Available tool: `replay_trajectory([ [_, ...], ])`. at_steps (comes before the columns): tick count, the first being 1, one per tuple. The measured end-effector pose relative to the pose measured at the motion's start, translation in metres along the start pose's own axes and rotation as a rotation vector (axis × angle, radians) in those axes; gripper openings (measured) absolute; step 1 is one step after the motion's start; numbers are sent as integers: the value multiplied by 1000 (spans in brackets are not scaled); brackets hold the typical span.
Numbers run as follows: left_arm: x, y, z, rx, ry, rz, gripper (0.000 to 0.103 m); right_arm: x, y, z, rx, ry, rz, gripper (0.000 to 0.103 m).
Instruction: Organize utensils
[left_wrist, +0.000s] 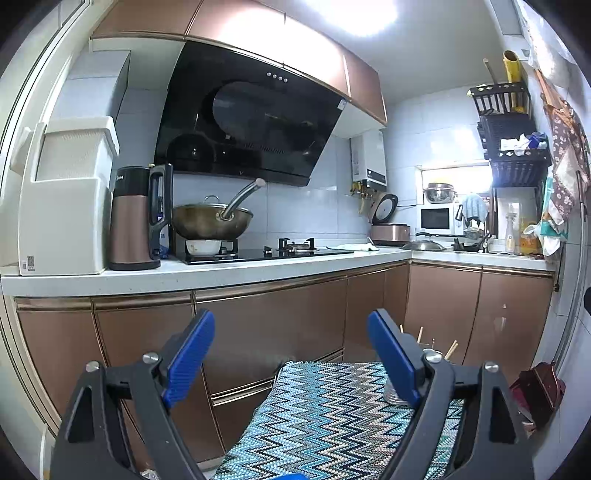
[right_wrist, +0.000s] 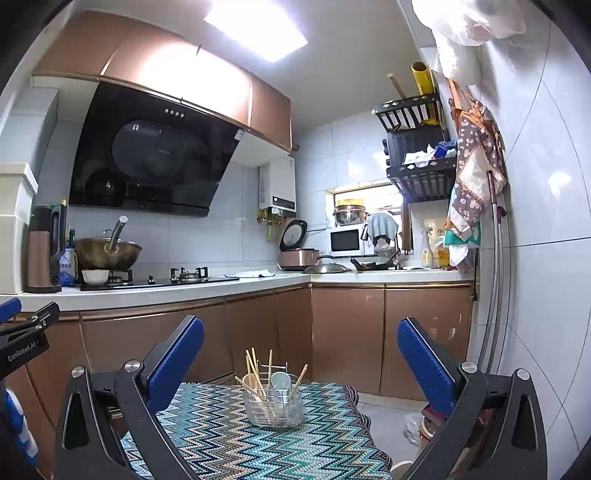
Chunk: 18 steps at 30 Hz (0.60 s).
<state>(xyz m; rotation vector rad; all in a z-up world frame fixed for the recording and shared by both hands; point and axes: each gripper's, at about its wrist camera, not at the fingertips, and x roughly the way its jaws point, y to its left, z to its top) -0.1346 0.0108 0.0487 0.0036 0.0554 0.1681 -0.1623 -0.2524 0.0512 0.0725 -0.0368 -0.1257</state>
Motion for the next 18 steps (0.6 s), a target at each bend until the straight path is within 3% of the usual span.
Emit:
replay_trajectory([
  [18, -26, 11, 15, -19, -39, 18, 85, -20, 2, 11, 11, -45, 22, 103],
])
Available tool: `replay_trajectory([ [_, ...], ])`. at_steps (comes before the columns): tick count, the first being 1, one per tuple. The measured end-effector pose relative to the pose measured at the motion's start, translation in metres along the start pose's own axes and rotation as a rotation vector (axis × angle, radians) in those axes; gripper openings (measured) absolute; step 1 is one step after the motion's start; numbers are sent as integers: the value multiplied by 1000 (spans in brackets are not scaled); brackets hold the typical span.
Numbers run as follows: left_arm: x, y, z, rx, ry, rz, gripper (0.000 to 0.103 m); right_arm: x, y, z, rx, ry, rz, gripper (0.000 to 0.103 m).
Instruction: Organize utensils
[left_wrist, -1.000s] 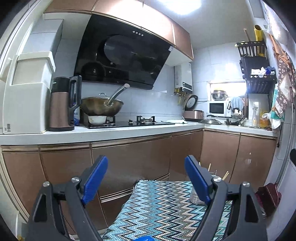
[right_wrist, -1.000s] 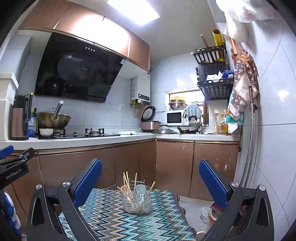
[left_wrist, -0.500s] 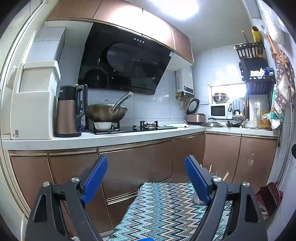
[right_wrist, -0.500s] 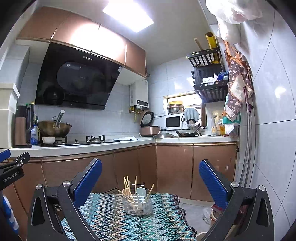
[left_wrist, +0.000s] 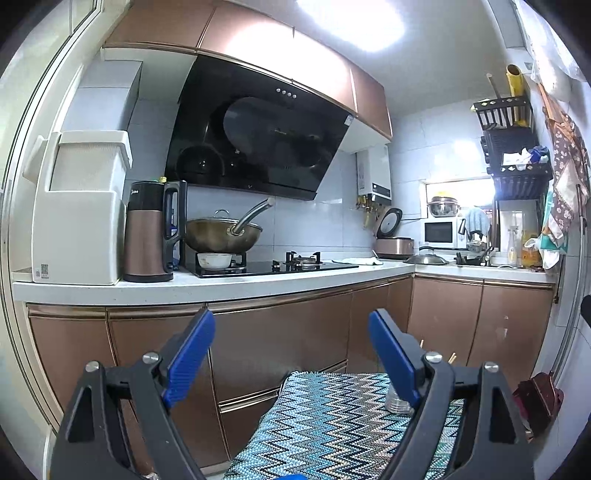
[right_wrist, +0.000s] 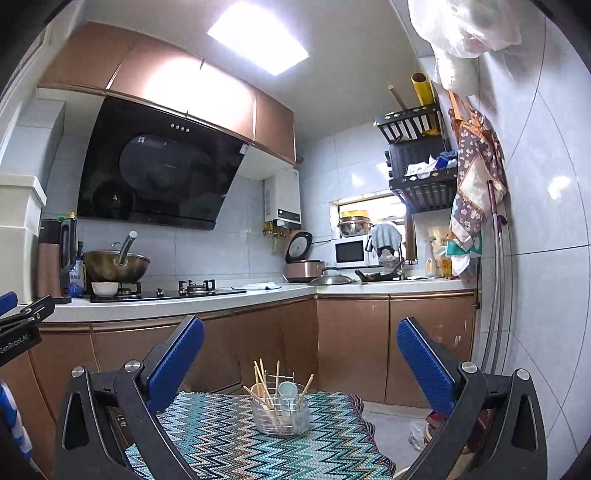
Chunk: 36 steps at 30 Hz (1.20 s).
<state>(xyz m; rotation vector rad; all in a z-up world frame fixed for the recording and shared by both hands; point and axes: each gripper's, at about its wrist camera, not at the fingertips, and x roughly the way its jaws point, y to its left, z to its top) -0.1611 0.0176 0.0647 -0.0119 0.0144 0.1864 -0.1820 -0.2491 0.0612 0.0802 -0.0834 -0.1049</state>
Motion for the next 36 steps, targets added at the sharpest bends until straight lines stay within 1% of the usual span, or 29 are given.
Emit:
replay_trajectory([
  [6, -2, 1, 1, 0, 1, -8, 85, -4, -3, 1, 11, -9, -1, 103],
  [14, -11, 4, 2, 4, -24, -3, 85, -7, -4, 3, 15, -19, 0, 103],
  [23, -9, 9, 1, -3, -22, -2, 85, -7, -1, 3, 2, -5, 5, 103],
  [36, -19, 18, 0, -26, -46, 1, 85, -6, -1, 5, -8, -4, 10, 103],
])
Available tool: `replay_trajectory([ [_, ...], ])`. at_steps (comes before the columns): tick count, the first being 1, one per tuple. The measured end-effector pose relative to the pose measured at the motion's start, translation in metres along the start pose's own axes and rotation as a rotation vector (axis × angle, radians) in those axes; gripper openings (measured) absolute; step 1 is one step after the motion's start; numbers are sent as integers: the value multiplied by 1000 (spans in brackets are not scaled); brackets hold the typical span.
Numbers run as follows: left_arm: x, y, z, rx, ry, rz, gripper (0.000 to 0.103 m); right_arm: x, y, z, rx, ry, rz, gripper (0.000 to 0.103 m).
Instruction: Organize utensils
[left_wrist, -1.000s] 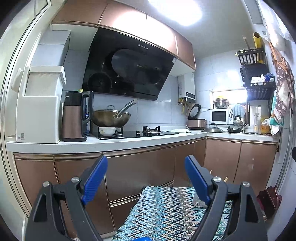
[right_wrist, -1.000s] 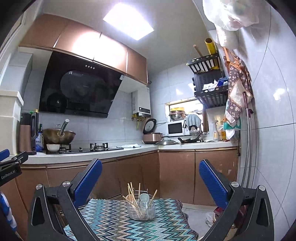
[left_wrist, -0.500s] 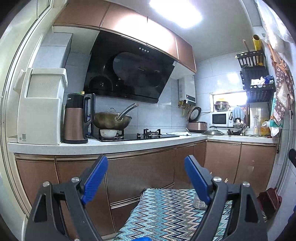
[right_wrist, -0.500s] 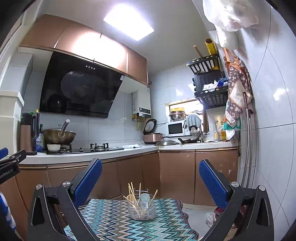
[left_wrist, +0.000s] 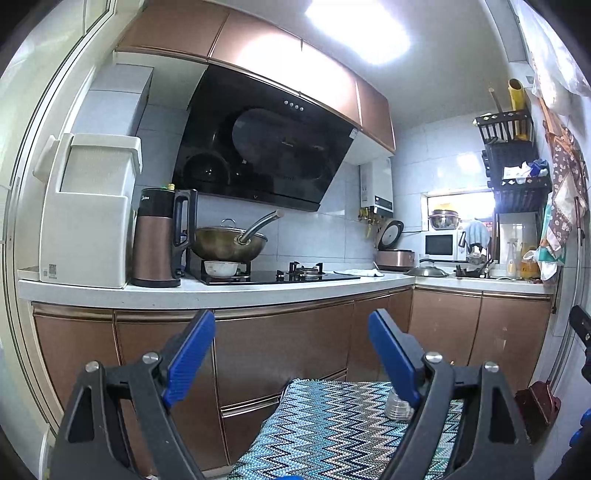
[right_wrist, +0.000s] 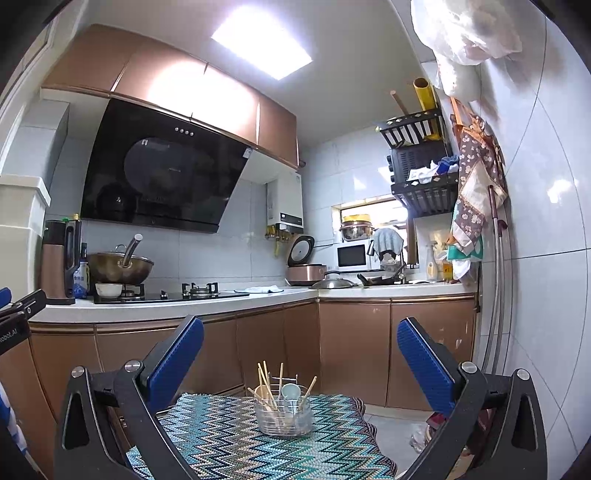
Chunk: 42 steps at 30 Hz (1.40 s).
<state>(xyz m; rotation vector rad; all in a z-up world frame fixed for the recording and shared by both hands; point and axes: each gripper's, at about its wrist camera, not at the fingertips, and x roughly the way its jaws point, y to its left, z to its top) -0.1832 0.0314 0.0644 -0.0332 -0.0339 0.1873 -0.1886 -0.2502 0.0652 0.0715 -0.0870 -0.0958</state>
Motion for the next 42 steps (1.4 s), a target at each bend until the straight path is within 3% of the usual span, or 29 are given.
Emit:
replay_trajectory([
  [20, -3, 2, -3, 6, 0, -21, 85, 5, 4, -7, -8, 28, 18, 103],
  [23, -4, 4, -4, -6, 0, -42, 97, 5, 4, -8, -8, 28, 17, 103],
  [31, -3, 3, -8, 1, 3, -63, 98, 8, 5, -11, -11, 41, 19, 103],
  [42, 2, 2, -14, 29, 5, -20, 98, 8, 6, -13, -17, 46, 18, 103],
])
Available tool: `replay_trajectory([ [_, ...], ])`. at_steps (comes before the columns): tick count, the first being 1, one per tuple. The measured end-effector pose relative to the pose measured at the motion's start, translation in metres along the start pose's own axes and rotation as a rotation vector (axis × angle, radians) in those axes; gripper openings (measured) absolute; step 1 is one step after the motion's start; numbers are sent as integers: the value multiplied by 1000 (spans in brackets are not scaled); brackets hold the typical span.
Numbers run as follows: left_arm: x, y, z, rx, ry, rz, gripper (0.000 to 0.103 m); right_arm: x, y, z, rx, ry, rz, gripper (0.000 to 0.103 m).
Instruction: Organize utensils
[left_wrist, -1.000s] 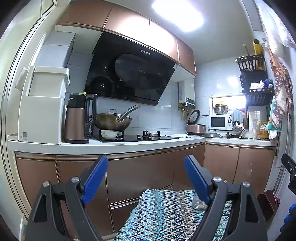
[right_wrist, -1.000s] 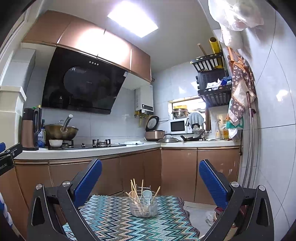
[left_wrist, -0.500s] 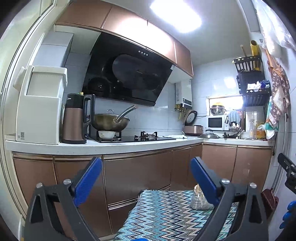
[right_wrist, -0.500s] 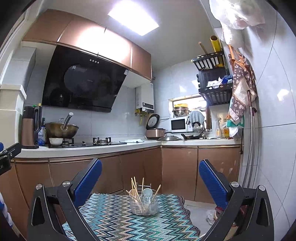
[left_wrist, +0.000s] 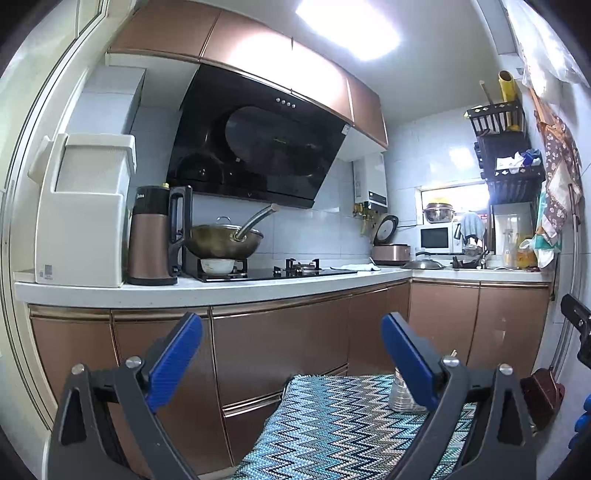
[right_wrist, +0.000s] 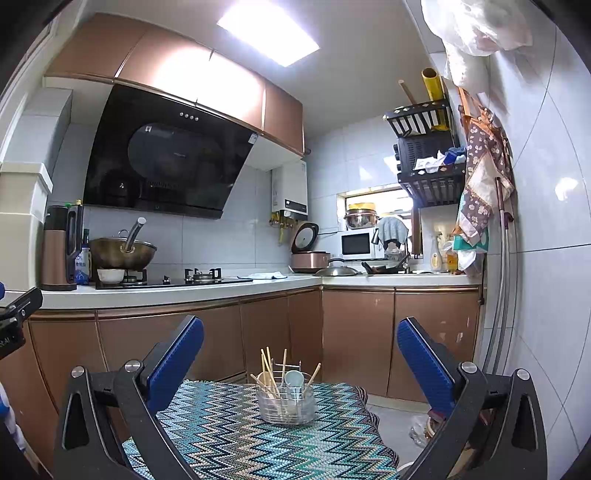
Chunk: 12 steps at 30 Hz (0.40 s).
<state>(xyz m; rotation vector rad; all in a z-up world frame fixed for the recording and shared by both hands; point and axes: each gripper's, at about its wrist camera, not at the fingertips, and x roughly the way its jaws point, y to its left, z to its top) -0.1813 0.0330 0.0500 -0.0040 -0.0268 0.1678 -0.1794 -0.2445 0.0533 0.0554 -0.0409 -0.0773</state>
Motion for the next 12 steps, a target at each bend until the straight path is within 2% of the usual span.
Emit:
replay_trajectory([
  [4, -1, 1, -2, 3, -4, 23, 98, 0, 2, -2, -7, 6, 4, 103],
  [12, -2, 8, -2, -22, 0, 16, 98, -1, 2, -1, -18, 6, 5, 103],
])
